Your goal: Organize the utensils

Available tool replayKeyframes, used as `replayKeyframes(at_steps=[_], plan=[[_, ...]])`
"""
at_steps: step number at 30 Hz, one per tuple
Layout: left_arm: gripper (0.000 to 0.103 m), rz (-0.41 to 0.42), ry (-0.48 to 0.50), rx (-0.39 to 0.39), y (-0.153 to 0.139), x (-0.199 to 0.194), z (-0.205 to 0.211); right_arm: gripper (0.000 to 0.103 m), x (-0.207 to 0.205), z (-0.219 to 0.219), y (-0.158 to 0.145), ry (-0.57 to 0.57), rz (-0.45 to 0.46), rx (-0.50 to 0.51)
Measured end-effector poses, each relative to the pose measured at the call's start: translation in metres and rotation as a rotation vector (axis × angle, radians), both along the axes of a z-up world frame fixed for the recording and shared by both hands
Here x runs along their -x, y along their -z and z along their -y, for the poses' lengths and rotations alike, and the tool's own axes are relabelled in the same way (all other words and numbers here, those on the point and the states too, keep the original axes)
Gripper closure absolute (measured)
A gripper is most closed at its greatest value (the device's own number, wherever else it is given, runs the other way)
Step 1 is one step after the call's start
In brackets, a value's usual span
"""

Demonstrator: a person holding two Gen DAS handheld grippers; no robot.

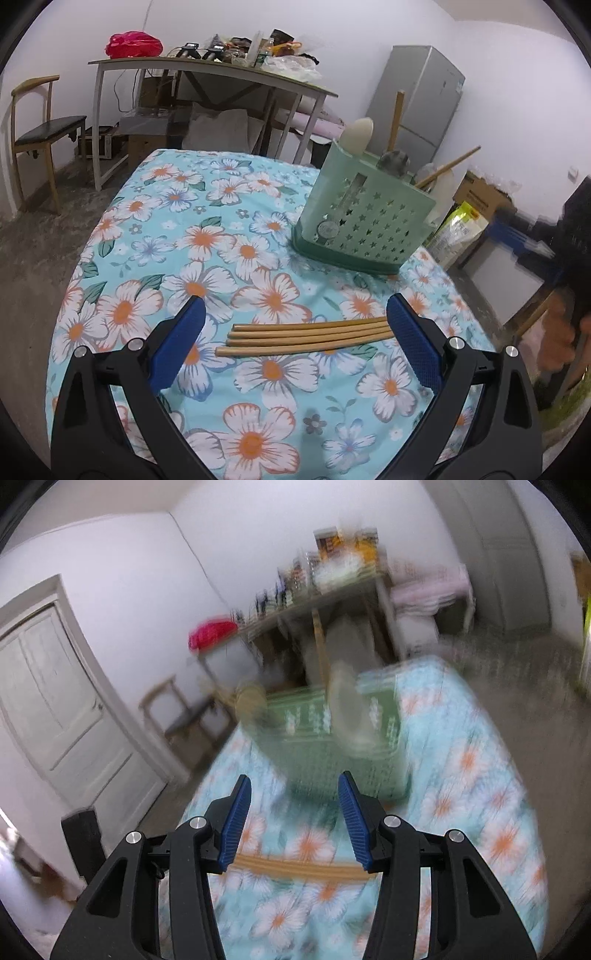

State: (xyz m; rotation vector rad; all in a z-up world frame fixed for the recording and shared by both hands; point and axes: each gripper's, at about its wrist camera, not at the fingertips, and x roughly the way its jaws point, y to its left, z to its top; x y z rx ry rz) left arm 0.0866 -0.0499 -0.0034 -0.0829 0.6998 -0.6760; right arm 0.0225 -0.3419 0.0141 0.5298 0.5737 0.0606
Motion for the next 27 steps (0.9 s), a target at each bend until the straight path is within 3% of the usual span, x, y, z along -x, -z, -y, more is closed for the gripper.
replayKeyframes(at_steps=[6,9,10,12,18,23,27], plan=[[0.009,0.042,0.051,-0.12,0.012,0.001,0.016,0.055,-0.019,-0.011,0.078,-0.019,-0.337,-0.11],[0.01,0.106,0.11,-0.225,0.018,0.009,0.032,0.055,-0.023,-0.004,0.101,-0.011,-0.43,-0.166],[0.012,0.129,0.122,-0.256,0.02,0.012,0.037,0.055,-0.024,-0.003,0.103,-0.008,-0.437,-0.173],[0.026,0.168,0.166,-0.32,0.025,0.018,0.048,0.055,-0.025,0.001,0.107,-0.002,-0.444,-0.187],[0.052,0.217,0.291,-0.435,0.039,0.027,0.073,0.055,-0.021,0.013,0.108,0.02,-0.436,-0.237],[0.065,0.299,0.373,-0.622,0.059,0.036,0.096,0.055,-0.018,0.021,0.112,0.022,-0.428,-0.299],[0.075,0.381,0.426,-0.708,0.068,0.045,0.106,0.055,-0.016,0.023,0.113,0.023,-0.42,-0.312]])
